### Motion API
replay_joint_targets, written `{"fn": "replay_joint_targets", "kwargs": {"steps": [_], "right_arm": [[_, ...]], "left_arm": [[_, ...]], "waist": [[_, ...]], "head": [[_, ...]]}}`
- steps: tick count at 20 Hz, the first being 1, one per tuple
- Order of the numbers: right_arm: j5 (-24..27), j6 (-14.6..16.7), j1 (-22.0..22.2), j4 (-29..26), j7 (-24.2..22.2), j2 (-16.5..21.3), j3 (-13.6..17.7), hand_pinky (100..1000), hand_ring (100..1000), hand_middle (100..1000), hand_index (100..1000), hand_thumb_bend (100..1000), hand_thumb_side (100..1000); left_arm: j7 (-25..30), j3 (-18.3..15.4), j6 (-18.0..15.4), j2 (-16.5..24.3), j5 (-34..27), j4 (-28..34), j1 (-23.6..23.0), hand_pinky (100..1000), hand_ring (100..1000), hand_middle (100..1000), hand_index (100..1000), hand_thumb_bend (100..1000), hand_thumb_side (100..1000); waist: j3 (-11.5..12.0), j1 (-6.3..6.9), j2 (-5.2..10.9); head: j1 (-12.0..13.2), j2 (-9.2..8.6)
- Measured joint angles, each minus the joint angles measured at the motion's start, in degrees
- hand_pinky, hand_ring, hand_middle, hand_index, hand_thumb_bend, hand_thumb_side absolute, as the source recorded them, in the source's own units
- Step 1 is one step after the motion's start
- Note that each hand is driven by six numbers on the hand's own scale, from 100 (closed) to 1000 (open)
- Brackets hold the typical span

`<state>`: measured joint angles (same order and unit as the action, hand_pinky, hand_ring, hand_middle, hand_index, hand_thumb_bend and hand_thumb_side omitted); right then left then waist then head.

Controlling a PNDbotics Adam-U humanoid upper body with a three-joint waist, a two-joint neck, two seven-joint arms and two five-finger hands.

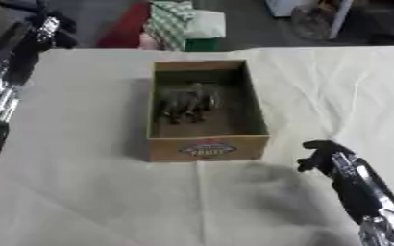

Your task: Pick up objects on the table and place them in the box.

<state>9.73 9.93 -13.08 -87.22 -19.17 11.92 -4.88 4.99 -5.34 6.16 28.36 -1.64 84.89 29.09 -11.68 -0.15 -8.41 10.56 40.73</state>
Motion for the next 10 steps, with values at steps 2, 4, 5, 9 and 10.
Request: {"fn": "replay_joint_targets", "kwargs": {"steps": [2,4,5,9,10], "right_arm": [[0.0,0.0,0.0,0.0,0.1,0.0,0.1,747,527,403,724,100,808],[0.0,0.0,0.0,0.0,0.2,0.0,0.2,747,527,403,724,100,806],[0.0,0.0,0.0,0.0,0.2,0.0,0.2,747,527,403,724,100,806],[0.0,0.0,0.0,0.0,0.2,0.0,0.3,747,527,403,724,100,805],[0.1,0.0,0.0,0.0,0.2,0.0,0.3,747,527,403,724,100,805]], "left_arm": [[-0.6,-0.7,0.6,-0.1,-1.1,0.5,-1.3,717,606,624,706,100,827],[-1.0,-1.1,0.9,-0.2,-2.0,1.0,-2.0,715,604,620,703,100,832],[-1.1,-1.2,1.1,-0.2,-2.3,1.2,-2.3,715,604,620,703,100,832],[-1.2,-1.3,1.3,-0.2,-3.1,1.6,-3.1,715,604,621,703,100,836],[-1.1,-1.3,1.3,-0.2,-3.2,1.7,-3.2,715,604,621,703,100,836]], "waist": [[0.1,0.00,0.00],[0.3,-0.02,0.03],[0.4,-0.04,0.08],[0.4,-0.03,0.13],[0.4,-0.03,0.13]], "head": [[-0.1,0.00],[-0.2,0.00],[-0.2,0.00],[-0.2,0.01],[-0.2,0.01]]}}
